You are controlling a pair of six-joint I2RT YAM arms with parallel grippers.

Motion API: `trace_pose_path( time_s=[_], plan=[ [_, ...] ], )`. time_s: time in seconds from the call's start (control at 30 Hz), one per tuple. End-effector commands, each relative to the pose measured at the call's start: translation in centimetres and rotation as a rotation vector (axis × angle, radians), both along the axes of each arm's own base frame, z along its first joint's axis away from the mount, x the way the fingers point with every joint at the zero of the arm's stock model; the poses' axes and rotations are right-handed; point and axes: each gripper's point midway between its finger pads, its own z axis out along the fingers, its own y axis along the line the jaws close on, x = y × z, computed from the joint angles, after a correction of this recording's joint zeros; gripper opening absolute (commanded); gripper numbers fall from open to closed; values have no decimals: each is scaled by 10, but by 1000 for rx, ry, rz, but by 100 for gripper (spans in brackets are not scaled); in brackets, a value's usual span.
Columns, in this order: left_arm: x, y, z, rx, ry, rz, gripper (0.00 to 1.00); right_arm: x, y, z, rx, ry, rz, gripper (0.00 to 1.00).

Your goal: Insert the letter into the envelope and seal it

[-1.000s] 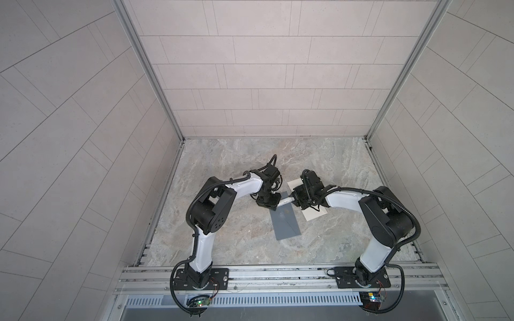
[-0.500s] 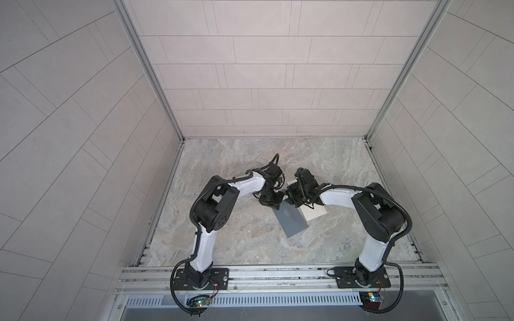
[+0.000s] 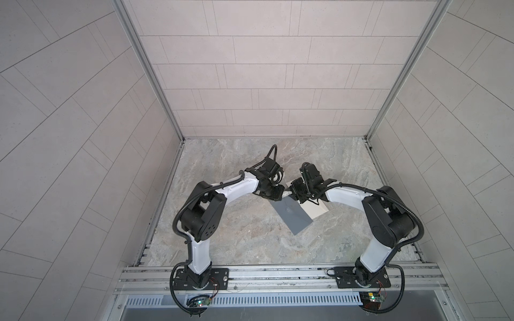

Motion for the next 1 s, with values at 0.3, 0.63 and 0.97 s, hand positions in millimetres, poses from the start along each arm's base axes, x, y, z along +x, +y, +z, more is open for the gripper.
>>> trace_pose_path(
  time_s=[0.3, 0.63, 0.97],
  plan=[
    [29, 146, 32, 67, -188, 561, 18, -37, -86, -22, -136, 107, -164, 0],
    [20, 173, 29, 102, -184, 621, 39, -60, -111, -28, -250, 195, -158, 31],
    [23, 175, 26, 117, -169, 628, 48, -58, -110, -28, -245, 196, -152, 52]
  ],
)
